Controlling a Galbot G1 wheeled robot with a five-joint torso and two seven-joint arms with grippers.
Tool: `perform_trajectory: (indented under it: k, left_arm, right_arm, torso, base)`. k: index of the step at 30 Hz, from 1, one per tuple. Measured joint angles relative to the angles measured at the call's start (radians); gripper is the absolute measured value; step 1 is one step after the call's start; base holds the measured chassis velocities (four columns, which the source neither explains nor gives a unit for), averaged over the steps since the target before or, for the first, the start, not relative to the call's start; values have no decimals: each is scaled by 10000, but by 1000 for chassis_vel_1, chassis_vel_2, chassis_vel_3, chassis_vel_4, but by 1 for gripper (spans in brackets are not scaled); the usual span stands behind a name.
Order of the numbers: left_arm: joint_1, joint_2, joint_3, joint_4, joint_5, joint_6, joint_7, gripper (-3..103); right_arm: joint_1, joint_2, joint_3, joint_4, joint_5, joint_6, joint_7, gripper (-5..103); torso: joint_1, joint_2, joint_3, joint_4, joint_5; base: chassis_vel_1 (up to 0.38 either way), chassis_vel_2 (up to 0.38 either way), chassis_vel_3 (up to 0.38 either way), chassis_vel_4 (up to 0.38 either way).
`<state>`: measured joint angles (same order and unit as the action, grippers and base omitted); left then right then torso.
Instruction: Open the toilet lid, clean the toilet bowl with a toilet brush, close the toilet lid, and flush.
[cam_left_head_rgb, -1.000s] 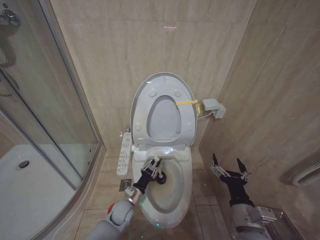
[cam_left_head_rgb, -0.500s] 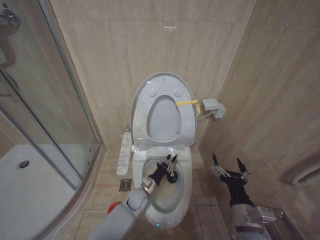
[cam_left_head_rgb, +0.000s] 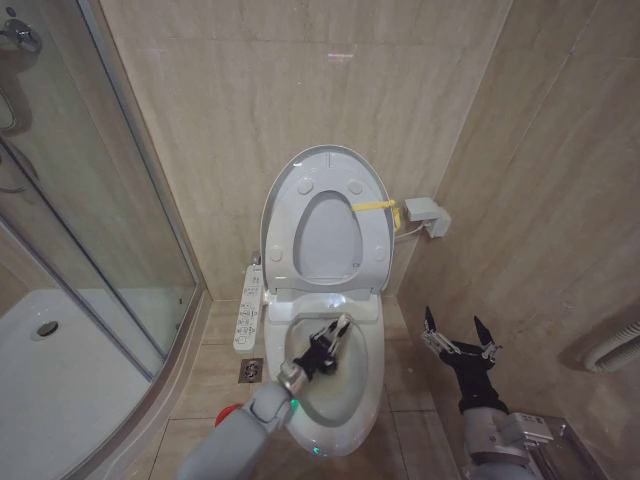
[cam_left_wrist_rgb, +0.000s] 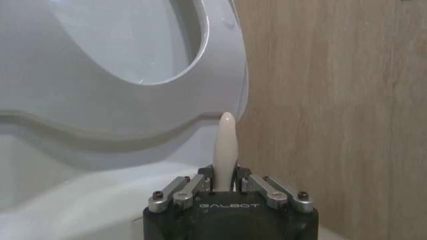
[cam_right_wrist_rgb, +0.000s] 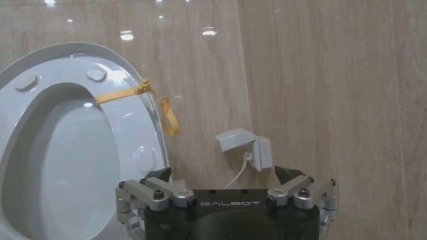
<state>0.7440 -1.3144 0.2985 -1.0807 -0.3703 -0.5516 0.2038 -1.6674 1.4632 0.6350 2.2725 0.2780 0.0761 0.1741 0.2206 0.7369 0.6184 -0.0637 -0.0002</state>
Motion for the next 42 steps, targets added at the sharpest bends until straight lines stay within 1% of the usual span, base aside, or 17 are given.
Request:
perform_trajectory:
  k: [4, 7, 8, 10, 13, 16, 20, 23, 24, 27, 31, 34, 39, 42]
  left_arm:
    - [-143, 84, -158, 52, 39, -41, -16, 20]
    - [-291, -29, -144, -570, -102, 65, -231, 20]
    - [-291, -29, -144, -570, -102, 65, -231, 20]
    - [-308, -116, -30, -979, -198, 141, -321, 20]
    - [-275, -234, 103, -1101, -212, 173, -350, 20]
    - [-122, -347, 221, -819, -242, 182, -354, 20]
    - [-62, -286, 244, -380, -233, 164, -245, 20]
    - [-109, -202, 104, 37, -62, 110, -229, 20]
    - [-155, -195, -21, 144, 1, 57, -266, 20]
    - [-220, -176, -175, 146, 14, 31, -367, 20]
    - [-276, -234, -340, -476, -17, 36, -506, 20]
    - [-123, -361, -248, -1068, -21, 84, -598, 20]
    - [248, -400, -79, -1223, -2, 160, -629, 20]
    - [594, -278, -40, -1114, 14, 142, -630, 20]
  right_arm:
    - [0, 0, 0, 0, 0, 0, 0, 100]
    - [0, 0, 0, 0, 0, 0, 0, 100]
    - [0, 0, 0, 0, 0, 0, 0, 100]
    - [0, 0, 0, 0, 0, 0, 0, 100]
    - [-1, 0, 0, 0, 0, 0, 0, 100]
    - [0, 0, 0, 0, 0, 0, 0, 100]
    - [-1, 0, 0, 0, 0, 0, 0, 100]
    - [0, 0, 0, 0, 0, 0, 0, 100]
    - [0, 0, 0, 0, 0, 0, 0, 100]
    - [0, 0, 0, 0, 0, 0, 0, 100]
    - [0, 0, 0, 0, 0, 0, 0, 100]
    - [0, 0, 0, 0, 0, 0, 0, 100]
    - [0, 0, 0, 0, 0, 0, 0, 100]
    - [0, 0, 0, 0, 0, 0, 0, 100]
  torso:
    - [0, 0, 1, 0, 3]
    - [1, -2, 3, -3, 2]
    - [1, -2, 3, -3, 2]
    - [1, -1, 3, -5, 2]
    - [1, -1, 3, -6, 2]
    - [1, -1, 3, -1, 1]
    - [0, 0, 0, -1, 1]
    - [0, 0, 1, 1, 2]
    - [0, 0, 0, -2, 0]
    - [1, -1, 2, 0, 2]
    - [1, -1, 3, -1, 3]
    - [1, -1, 3, -5, 2]
    - [1, -1, 3, -2, 2]
    - [0, 0, 0, -1, 1]
  base:
    - [0, 0, 0, 0]
    - [0, 0, 0, 0]
    - [0, 0, 0, 0]
    - [0, 0, 0, 0]
    - [0, 0, 0, 0]
    - [0, 0, 0, 0]
    - [0, 0, 0, 0]
    - [0, 0, 0, 0]
    - [0, 0, 0, 0]
    - [0, 0, 0, 0]
    - [0, 0, 0, 0]
    - [0, 0, 0, 0]
    - [0, 0, 0, 0]
    - [0, 0, 0, 0]
